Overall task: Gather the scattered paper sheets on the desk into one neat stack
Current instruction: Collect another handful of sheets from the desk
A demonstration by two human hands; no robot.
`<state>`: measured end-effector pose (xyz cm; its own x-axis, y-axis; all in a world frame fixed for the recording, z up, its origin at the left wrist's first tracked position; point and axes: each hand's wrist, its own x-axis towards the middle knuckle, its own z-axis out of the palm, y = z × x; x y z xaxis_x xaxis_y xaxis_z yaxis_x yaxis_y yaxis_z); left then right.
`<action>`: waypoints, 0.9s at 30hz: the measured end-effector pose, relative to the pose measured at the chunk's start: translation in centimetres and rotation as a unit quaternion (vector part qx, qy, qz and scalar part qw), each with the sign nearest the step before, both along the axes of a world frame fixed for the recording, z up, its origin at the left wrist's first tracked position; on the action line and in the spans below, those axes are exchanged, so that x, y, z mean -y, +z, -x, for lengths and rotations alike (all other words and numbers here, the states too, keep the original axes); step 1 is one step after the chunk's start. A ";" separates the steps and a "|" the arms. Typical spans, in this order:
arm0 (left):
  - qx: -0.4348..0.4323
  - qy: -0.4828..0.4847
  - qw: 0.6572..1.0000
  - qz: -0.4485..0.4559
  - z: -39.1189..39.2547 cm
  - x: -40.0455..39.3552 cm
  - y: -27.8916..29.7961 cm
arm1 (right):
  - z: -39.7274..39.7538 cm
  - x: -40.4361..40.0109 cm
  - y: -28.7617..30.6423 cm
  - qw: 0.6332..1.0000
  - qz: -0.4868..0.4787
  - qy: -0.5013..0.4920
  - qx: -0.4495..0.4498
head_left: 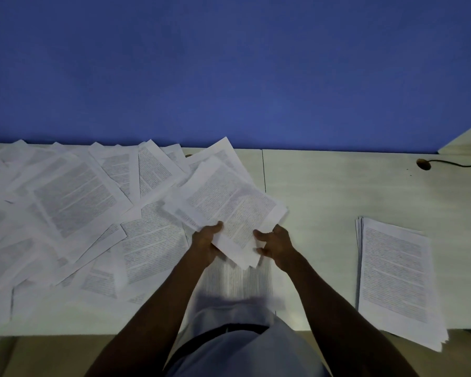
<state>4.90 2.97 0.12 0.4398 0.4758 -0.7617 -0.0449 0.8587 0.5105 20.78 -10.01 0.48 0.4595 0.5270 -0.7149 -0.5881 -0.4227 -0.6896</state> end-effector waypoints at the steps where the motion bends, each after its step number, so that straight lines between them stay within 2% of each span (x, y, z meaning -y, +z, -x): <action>1: 0.014 0.004 1.000 -0.012 1.0 -0.6 0.5 | -0.3 -0.2 0.1 0.999 0.009 0.026 0.026; 3: 0.032 0.039 0.998 -0.040 3.7 -2.7 2.1 | -1.4 -0.2 0.2 0.993 0.023 0.094 0.064; 6: -0.022 0.096 0.994 -0.038 9.3 -7.4 4.4 | -3.0 -0.2 -0.2 0.967 0.054 0.218 0.121; 8: -0.036 0.011 0.999 -0.020 12.0 -9.6 5.8 | -3.3 -0.7 -0.3 0.939 0.067 0.301 0.154; 10: -0.070 -0.109 0.990 -0.056 12.6 -10.8 6.5 | -2.6 -2.0 0.1 0.915 0.047 0.369 0.160; 12: -0.065 -0.200 0.974 -0.085 12.2 -11.2 7.1 | -1.4 -3.5 0.6 0.898 0.030 0.413 0.147; 14: -0.106 -0.292 0.941 -0.133 11.8 -11.8 7.4 | -0.4 -4.5 1.1 0.897 0.039 0.415 0.146; 16: -0.213 -0.330 0.887 -0.244 11.4 -12.3 7.4 | -0.3 -4.7 1.4 0.909 0.060 0.380 0.158; 17: -0.252 -0.300 0.880 -0.270 11.1 -12.4 7.4 | -0.4 -4.2 1.1 0.922 0.074 0.348 0.155; 19: -0.265 -0.241 0.894 -0.270 10.4 -11.8 6.5 | 0.0 -2.5 0.9 0.949 0.115 0.258 0.137; 21: -0.262 -0.263 0.877 -0.305 9.0 -10.3 5.2 | 1.2 0.1 0.7 0.953 0.176 0.178 0.173; 23: -0.278 -0.271 0.859 -0.333 8.0 -8.6 2.6 | 2.7 2.4 0.4 0.910 0.265 0.194 0.252; 25: -0.294 -0.291 0.832 -0.369 7.0 -6.6 -0.2 | 4.3 4.2 0.3 0.828 0.379 0.245 0.333; 26: -0.295 -0.302 0.817 -0.393 6.6 -5.6 -1.4 | 5.0 4.7 0.3 0.805 0.409 0.251 0.350; 27: -0.296 -0.311 0.803 -0.414 6.3 -4.5 -2.3 | 5.6 4.9 0.3 0.803 0.420 0.246 0.345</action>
<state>-1.37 7.46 -2.13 0.4659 0.7556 -0.4604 0.7213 -0.0230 0.6922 15.18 -14.91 0.81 0.7827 0.2320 -0.5775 0.1923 -0.9727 -0.1301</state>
